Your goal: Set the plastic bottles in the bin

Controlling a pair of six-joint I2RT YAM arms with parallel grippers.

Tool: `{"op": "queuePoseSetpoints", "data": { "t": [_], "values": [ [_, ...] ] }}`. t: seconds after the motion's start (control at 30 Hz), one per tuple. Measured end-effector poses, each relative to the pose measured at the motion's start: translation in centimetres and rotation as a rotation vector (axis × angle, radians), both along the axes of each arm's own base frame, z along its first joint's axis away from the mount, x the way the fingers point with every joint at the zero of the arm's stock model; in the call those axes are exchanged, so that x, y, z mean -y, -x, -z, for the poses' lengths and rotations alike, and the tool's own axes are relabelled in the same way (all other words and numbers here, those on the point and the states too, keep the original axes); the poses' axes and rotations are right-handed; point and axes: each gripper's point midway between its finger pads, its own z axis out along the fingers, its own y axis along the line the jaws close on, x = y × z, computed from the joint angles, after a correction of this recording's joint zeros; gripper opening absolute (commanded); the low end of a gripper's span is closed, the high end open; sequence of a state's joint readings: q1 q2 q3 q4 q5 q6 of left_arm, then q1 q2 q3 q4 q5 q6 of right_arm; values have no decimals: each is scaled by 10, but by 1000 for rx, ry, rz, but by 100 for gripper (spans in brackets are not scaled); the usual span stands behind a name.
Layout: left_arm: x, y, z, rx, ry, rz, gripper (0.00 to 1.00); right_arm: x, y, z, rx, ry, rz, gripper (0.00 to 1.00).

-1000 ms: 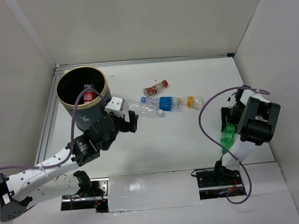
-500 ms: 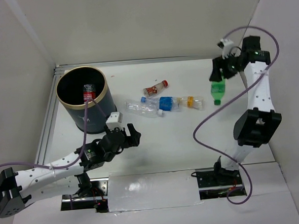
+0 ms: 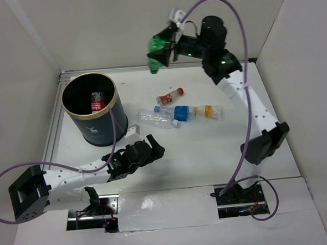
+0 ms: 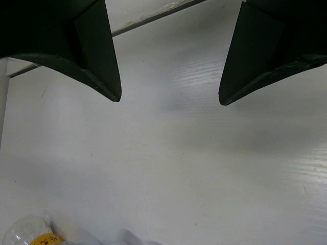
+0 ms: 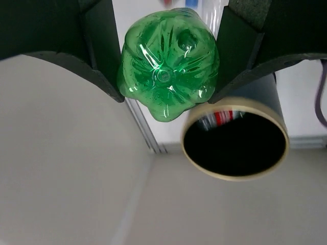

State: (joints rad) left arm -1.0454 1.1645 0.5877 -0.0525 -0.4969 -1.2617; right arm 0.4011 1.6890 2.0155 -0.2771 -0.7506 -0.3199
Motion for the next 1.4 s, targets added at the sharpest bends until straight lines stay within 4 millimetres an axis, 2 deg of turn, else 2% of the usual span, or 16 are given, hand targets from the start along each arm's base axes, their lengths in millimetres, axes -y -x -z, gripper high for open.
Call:
{"op": "queuePoseSetpoints", "data": {
  "t": [0.17,0.27,0.33,0.4,0.43,0.47,0.53,0.63,0.73,0.83,0.9,1.0,1.1,1.13,1.2,1.4],
  "values": [
    [13,0,1,-10,35,22,90,-105,14,-13,59,-103,-181,0],
    [18,-1,-2,-7,56,32,90,-153,13,-8,63,-146,-238,1],
    [20,0,-2,-11,65,36,91,-177,12,1,49,-166,-267,14],
    [21,0,-3,-17,81,32,93,-197,10,16,16,-176,-288,31],
    [22,0,-4,-18,87,29,94,-204,8,26,-10,-177,-293,46],
    [23,0,-5,-23,98,20,94,-211,4,36,-35,-177,-295,74],
    [25,-3,-6,-38,123,-6,100,-219,-4,56,-93,-175,-288,98],
    [29,-12,-7,-85,172,-82,100,-226,-19,84,-164,-164,-253,100],
    [31,-29,-10,-134,211,-178,100,-218,-32,90,-202,-161,-206,100],
    [35,-48,-12,-182,232,-277,100,-184,-58,76,-203,-170,-116,100],
    [39,-65,-16,-213,237,-349,100,-137,-85,67,-209,-169,-25,100],
    [48,-90,-22,-234,271,-423,100,-23,-127,61,-251,-158,176,100],
    [43,-110,-17,-258,275,-498,100,117,-136,78,-316,-134,417,100],
    [40,-115,-12,-268,265,-521,100,154,-126,88,-345,-125,484,100],
    [36,-127,-1,-283,238,-562,100,200,-96,113,-400,-96,561,100],
    [24,-151,23,-304,162,-636,100,228,9,170,-481,-8,527,100]
  ]
}}
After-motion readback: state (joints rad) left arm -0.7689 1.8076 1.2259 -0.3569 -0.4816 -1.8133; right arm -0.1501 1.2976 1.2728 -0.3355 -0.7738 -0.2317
